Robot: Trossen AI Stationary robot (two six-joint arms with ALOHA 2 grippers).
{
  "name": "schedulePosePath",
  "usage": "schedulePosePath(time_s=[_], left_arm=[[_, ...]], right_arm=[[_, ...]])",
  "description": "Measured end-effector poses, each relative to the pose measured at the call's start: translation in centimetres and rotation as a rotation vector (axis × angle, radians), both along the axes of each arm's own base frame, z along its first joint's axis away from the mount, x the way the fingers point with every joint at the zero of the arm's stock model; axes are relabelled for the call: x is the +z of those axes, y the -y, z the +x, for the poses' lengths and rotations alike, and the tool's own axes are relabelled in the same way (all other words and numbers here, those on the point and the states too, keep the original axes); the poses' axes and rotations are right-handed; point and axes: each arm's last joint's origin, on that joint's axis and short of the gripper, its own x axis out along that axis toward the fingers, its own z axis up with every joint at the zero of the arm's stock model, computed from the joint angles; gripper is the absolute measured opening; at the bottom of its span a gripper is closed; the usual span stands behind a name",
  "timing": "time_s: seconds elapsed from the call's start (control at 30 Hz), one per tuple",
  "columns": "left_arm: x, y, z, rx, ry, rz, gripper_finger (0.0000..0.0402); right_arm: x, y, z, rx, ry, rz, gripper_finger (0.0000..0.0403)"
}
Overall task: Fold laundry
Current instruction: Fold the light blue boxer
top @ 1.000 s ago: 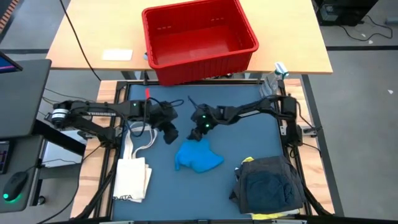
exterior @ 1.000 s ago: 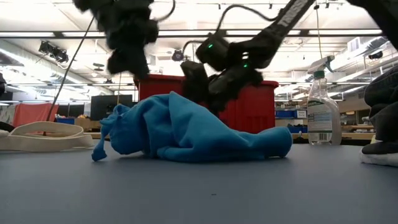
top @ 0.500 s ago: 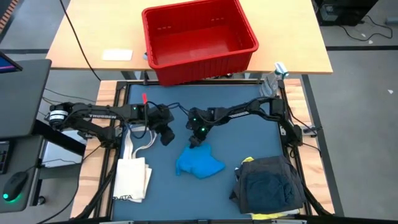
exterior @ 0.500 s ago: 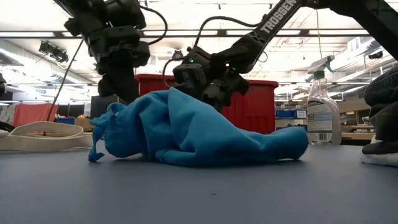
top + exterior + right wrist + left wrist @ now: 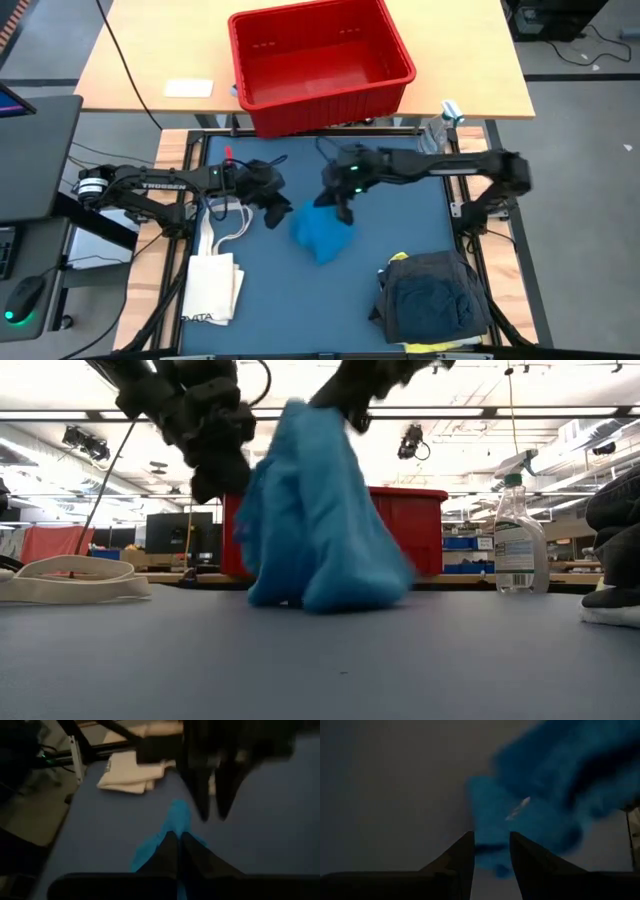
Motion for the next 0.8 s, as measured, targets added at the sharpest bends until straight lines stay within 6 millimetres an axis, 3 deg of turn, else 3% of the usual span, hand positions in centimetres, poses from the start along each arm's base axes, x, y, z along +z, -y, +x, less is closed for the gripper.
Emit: schedulePosePath(time_s=[0.2,0.4,0.63,0.8], left_arm=[[1.1,-0.1,0.8,-0.157,0.139,0.237,0.0126],[2.0,-1.2,1.2,-0.167,0.223,0.434,0.0145],[1.5,-4.7,1.2,-0.025,0.212,0.489,0.0235],[1.0,-5.8,2.6,-0.166,0.362,0.437,0.0277]], right_arm=[[4.7,-0.3,-4.9,-0.119,0.047,-0.179,0.0010],[7.5,-0.4,-7.9,-0.161,0.123,-0.251,0.0010],[9.1,-0.5,-9.7,-0.180,0.187,-0.267,0.0010],[9.7,-0.6,-9.9,-0.178,0.232,-0.271,0.0010]])
